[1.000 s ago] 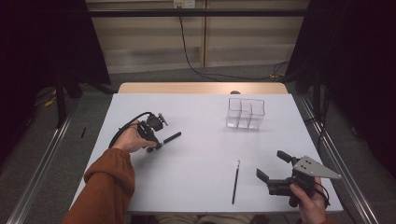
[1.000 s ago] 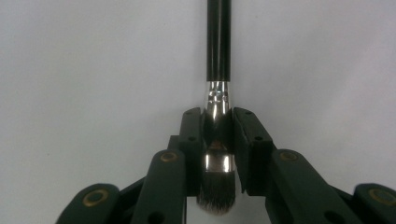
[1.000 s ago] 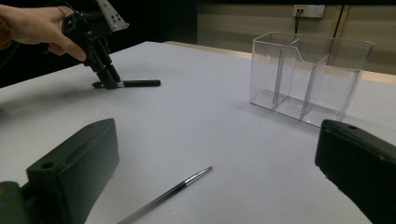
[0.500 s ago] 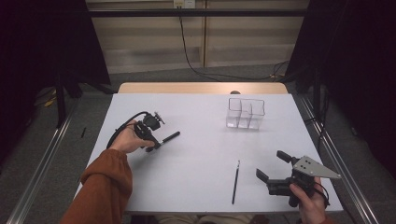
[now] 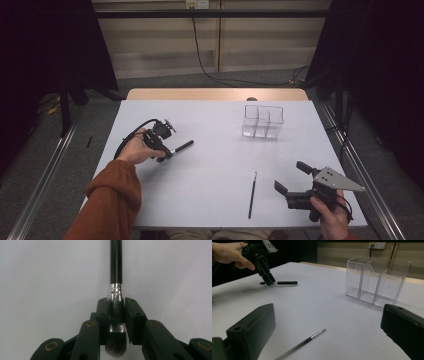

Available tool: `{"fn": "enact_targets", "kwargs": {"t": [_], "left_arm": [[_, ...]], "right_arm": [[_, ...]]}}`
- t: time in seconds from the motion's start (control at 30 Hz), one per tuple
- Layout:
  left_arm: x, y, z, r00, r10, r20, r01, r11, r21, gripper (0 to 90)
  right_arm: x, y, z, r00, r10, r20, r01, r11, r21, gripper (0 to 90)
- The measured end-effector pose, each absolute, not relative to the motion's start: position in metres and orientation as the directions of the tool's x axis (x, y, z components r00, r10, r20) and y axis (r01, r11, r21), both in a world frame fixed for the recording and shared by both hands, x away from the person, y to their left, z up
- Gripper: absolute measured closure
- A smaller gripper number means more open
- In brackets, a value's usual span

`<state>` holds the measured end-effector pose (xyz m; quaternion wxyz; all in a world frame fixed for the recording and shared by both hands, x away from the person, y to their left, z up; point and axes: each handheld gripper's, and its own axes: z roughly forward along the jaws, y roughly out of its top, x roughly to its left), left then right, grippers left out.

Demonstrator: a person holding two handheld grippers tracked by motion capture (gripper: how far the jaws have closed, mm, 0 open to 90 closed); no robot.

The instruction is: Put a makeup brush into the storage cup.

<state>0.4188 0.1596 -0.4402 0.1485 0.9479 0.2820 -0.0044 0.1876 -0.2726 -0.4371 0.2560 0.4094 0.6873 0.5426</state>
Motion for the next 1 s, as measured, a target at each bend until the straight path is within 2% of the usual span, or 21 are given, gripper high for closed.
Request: {"fn": "enact_targets", "kwargs": {"t": [0.27, 1.0], "left_arm": [[0.418, 0.161, -0.442, 0.837, 0.535, -0.112, 0.542, -0.789, 0.289, 74.8], [0.406, 0.180, -0.427, 0.812, 0.562, -0.155, 0.551, -0.653, 0.520, 74.7]], "right_arm": [[0.187, -0.273, -0.437, -0.533, 0.841, 0.092, 0.284, 0.076, 0.956, 0.0], [0.187, -0.273, -0.437, -0.532, 0.842, 0.093, 0.285, 0.075, 0.956, 0.0]]}}
